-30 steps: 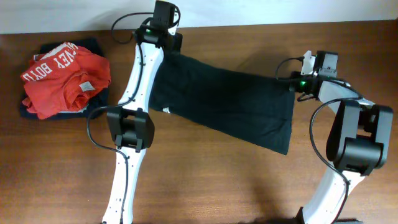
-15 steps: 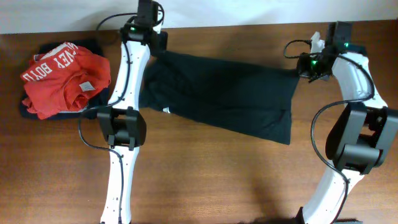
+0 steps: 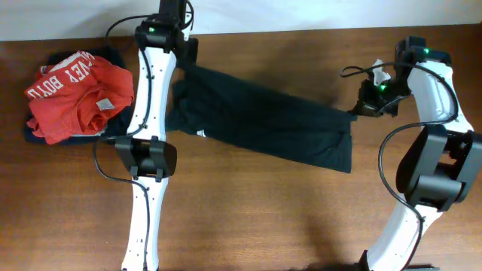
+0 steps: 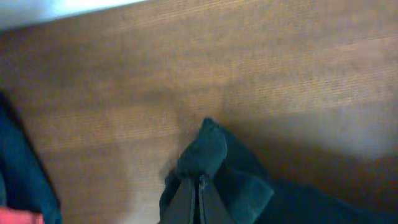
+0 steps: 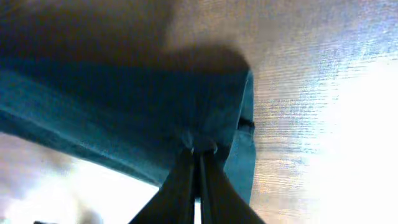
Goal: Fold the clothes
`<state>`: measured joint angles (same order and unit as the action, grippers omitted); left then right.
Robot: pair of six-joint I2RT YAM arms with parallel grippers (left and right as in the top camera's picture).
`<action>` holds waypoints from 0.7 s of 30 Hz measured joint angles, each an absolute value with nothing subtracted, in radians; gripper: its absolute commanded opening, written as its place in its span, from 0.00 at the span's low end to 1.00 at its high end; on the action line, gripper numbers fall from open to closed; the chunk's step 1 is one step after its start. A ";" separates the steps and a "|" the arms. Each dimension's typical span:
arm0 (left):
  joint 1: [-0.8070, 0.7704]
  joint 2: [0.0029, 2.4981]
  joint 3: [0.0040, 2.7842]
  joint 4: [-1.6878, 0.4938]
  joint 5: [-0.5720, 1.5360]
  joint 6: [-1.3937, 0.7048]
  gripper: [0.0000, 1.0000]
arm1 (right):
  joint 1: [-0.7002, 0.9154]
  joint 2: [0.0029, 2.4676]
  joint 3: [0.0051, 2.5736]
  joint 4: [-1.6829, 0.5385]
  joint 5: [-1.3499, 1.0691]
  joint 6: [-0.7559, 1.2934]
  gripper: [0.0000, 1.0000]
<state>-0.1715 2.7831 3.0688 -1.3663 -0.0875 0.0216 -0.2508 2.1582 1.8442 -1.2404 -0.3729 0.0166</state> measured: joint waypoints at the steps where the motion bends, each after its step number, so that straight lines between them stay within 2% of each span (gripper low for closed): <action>1: -0.171 2.783 3.072 -1.390 -0.087 0.022 0.01 | -0.253 2.158 1.844 -1.253 -0.373 0.014 0.04; 11: -0.171 2.783 3.073 -1.618 -0.087 0.022 0.01 | -0.279 2.158 1.844 -1.279 -0.367 -0.005 0.04; 21: -0.171 2.787 3.073 -1.684 -0.083 0.022 0.01 | -0.281 2.158 1.844 -1.278 -0.364 -0.008 0.04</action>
<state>-0.1715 2.7869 3.0726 -1.6840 -0.0826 0.0216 -0.2810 2.1582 1.8439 -1.2781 -0.3637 -0.0082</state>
